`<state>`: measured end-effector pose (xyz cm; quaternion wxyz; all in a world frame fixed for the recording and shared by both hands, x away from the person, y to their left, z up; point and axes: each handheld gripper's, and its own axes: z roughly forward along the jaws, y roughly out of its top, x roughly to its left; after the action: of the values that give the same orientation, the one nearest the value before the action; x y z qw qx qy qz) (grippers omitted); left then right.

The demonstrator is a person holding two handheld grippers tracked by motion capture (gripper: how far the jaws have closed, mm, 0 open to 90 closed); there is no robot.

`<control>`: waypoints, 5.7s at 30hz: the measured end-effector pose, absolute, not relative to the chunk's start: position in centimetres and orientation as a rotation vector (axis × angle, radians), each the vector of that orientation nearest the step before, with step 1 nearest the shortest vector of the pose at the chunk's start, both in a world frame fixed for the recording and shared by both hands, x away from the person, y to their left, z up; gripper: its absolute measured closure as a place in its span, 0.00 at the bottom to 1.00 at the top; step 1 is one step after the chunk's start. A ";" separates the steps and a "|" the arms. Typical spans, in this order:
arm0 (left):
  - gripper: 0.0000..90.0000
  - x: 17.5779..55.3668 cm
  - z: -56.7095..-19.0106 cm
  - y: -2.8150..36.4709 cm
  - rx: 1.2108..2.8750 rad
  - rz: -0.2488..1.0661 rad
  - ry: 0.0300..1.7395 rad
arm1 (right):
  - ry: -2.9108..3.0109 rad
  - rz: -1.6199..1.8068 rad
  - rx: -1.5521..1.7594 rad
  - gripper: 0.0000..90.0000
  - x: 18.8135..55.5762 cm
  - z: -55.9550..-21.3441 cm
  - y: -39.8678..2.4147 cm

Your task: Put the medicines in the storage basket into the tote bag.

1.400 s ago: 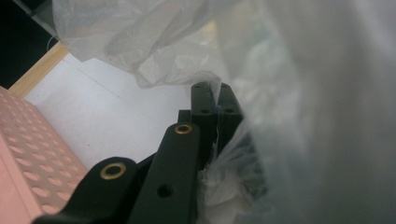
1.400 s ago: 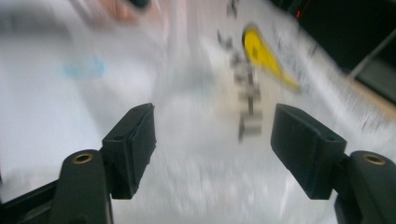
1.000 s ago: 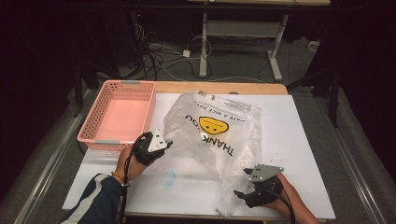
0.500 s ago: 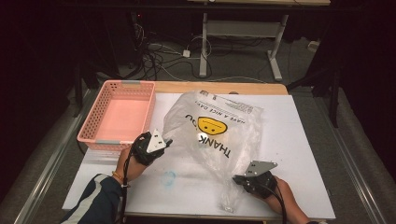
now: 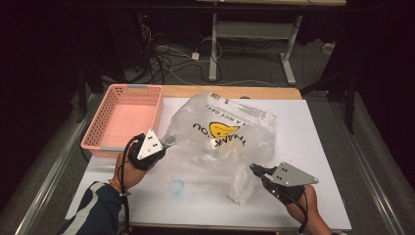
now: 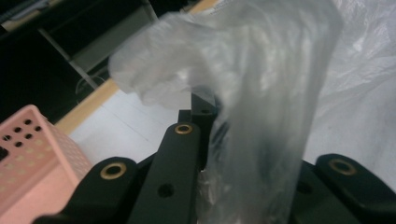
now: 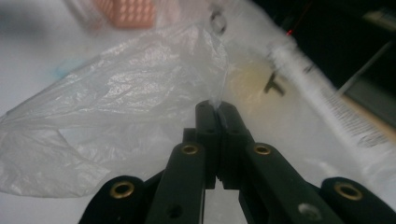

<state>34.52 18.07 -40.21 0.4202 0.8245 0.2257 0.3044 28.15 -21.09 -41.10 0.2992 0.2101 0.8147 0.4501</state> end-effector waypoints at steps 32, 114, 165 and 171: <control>0.97 30.3 -31.6 17.7 1.680 0.773 0.378 | 1.735 1.364 0.459 1.00 28.9 -32.6 -19.7; 0.60 45.9 -30.1 10.4 1.685 0.743 0.731 | 1.766 1.094 0.967 0.96 46.4 -27.9 -18.1; 0.38 46.1 -33.6 17.1 1.762 0.908 0.891 | 1.751 1.129 0.939 0.47 47.5 -28.6 -20.8; 0.28 44.8 -33.8 18.4 1.746 0.907 0.910 | 1.725 1.220 0.892 0.38 45.6 -27.9 -21.1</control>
<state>44.83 18.44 -33.76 0.4677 0.7119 0.3710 0.3699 45.59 -21.12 -27.87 0.4116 0.3547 0.6854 0.4848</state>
